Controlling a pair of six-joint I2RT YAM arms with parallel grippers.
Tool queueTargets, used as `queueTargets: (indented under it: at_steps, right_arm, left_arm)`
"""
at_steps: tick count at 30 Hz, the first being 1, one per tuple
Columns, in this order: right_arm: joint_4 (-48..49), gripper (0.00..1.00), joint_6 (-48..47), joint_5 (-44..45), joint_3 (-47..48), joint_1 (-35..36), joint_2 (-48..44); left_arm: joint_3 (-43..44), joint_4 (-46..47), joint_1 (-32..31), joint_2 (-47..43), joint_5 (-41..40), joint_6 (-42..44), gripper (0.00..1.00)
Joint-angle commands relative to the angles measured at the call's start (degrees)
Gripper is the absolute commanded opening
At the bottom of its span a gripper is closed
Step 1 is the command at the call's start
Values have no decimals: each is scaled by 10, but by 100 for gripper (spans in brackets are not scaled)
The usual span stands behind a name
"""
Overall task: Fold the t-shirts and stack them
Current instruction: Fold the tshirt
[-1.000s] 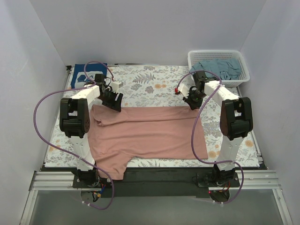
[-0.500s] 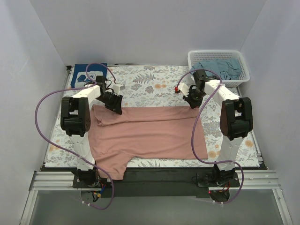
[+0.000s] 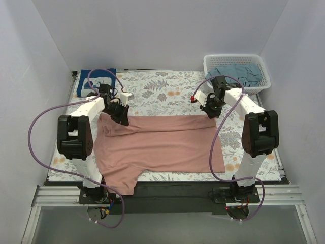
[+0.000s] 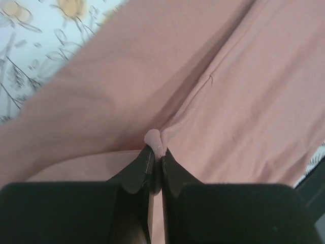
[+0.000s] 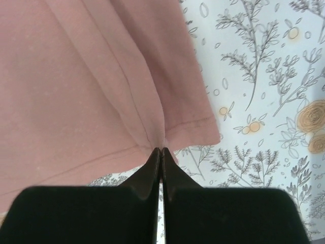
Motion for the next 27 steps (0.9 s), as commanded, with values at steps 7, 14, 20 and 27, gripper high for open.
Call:
queueTargets:
  at_steps: [7,14,20,27]
  right_arm:
    - [-23,1,-79,0,-102,-1,-84]
    - [-20,18,-109,-4,-171,0,-112]
    - [-23,41,-133,24,-184,0,-118]
    - [-29,43,-63,-13,-112,-1,-102]
  left_arm:
    - [-131,-16,-3,-144,5,31,0]
    - [-240,-9,-12,-233,-2,41,17]
    - [-269,-39,-17,-291,-3,77,34]
    - [-127,-37,42,-207,-6,-19,39]
